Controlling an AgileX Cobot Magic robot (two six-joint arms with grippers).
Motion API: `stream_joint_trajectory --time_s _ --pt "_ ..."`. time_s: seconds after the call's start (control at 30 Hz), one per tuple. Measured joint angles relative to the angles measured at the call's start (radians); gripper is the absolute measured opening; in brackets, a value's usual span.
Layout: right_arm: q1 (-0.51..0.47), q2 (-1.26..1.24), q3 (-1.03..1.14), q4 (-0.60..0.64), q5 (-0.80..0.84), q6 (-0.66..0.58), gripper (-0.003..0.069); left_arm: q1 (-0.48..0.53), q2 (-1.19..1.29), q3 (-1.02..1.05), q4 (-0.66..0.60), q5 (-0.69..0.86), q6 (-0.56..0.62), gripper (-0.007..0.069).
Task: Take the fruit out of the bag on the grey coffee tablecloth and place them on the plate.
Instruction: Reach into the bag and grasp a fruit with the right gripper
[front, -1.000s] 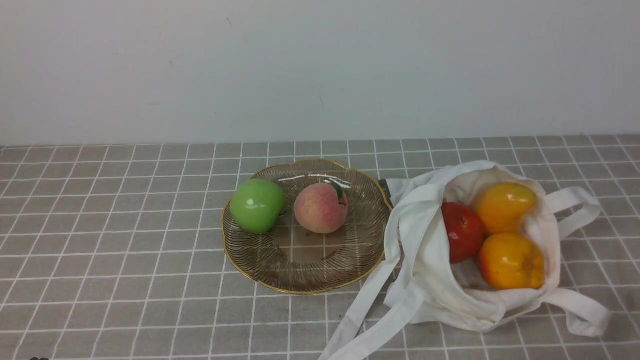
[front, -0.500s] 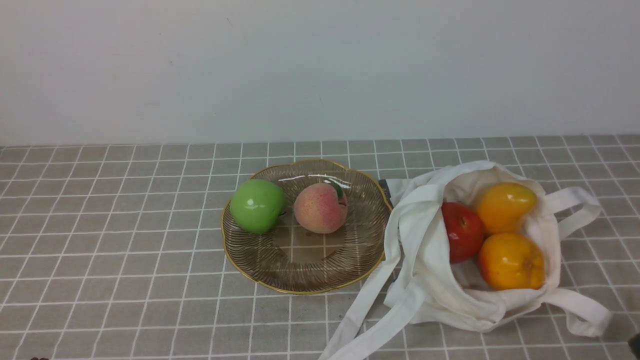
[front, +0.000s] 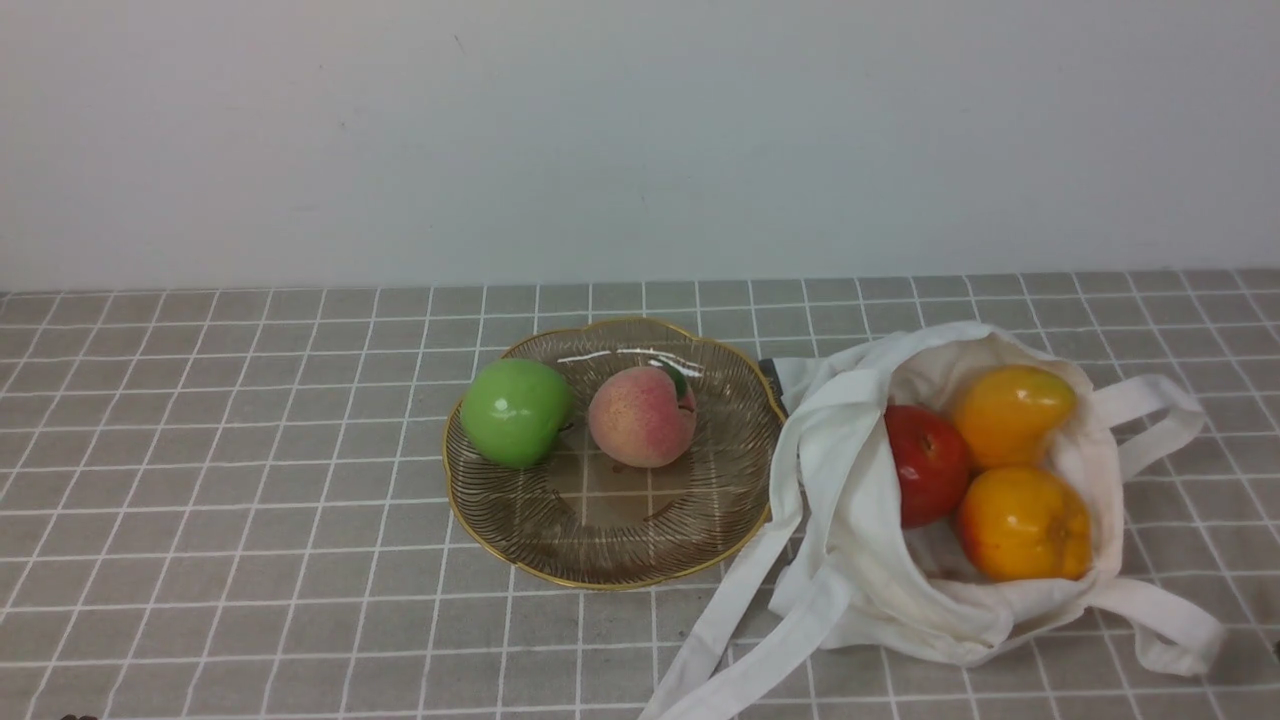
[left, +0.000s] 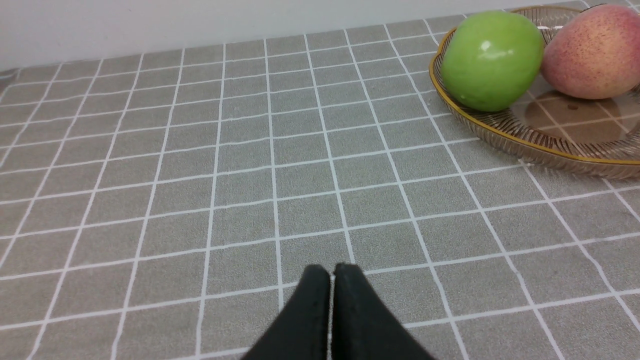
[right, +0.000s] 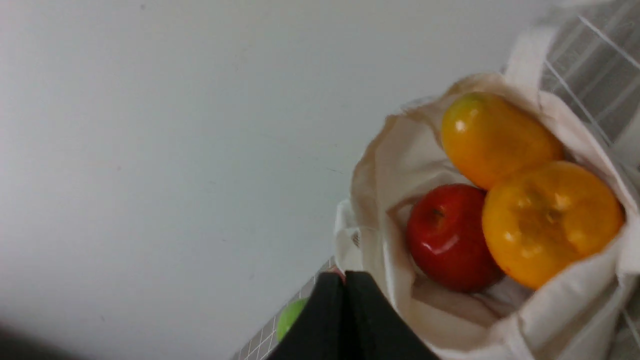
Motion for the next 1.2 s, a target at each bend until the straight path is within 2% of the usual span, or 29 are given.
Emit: stream_joint_trajectory --time_s 0.07,0.1,0.13,0.17,0.27,0.37,0.5,0.57,0.73,0.97,1.0,1.03,1.2 --pt "0.0 0.002 -0.058 0.0 0.004 -0.083 -0.0015 0.0 0.0 0.0 0.0 0.0 0.0 -0.0008" --pt "0.0 0.019 -0.135 -0.003 0.011 -0.162 -0.0015 0.0 0.0 0.0 0.0 0.0 0.0 -0.0008" --pt "0.0 0.023 -0.135 -0.002 0.011 -0.174 -0.0015 0.0 0.0 0.0 0.0 0.0 0.0 -0.0008" --pt "0.0 0.096 -0.247 -0.026 0.045 -0.274 -0.0015 0.0 0.0 0.0 0.0 0.0 0.0 -0.0008" --pt "0.0 0.266 -0.388 -0.114 0.169 -0.328 -0.0015 0.0 0.0 0.0 0.0 0.0 0.0 -0.0008" --pt "0.0 0.469 -0.489 -0.258 0.353 -0.285 -0.0013 0.0 0.0 0.0 0.0 0.0 0.0 -0.0008" --pt "0.0 0.673 -0.557 -0.408 0.496 -0.188 -0.0009 0.0 0.0 0.0 0.0 0.0 0.0 -0.0008" --pt "0.0 0.812 -0.601 -0.487 0.539 -0.134 -0.0003 0.0 0.0 0.0 0.0 0.0 0.0 -0.0008" --pt "0.0 0.995 -0.678 -0.527 0.537 -0.111 0.0041 0.0 0.0 0.0 0.0 0.0 0.0 -0.0008" --pt "0.0 1.206 -0.764 -0.565 0.414 -0.124 0.0272 0.0 0.0 0.0 0.0 0.0 0.0 -0.0008" --pt "0.0 1.223 -0.77 -0.571 0.4 -0.124 0.0311 0.0 0.0 0.0 0.0 0.0 0.0 -0.0008" --pt "0.0 1.262 -0.785 -0.581 0.36 -0.124 0.0387 0.0 0.0 0.0 0.0 0.0 0.0 -0.0008" --pt "0.0 1.4 -0.8 -0.591 0.219 -0.124 0.0568 0.0 0.0 0.0 0.0 0.0 0.0 -0.0008"
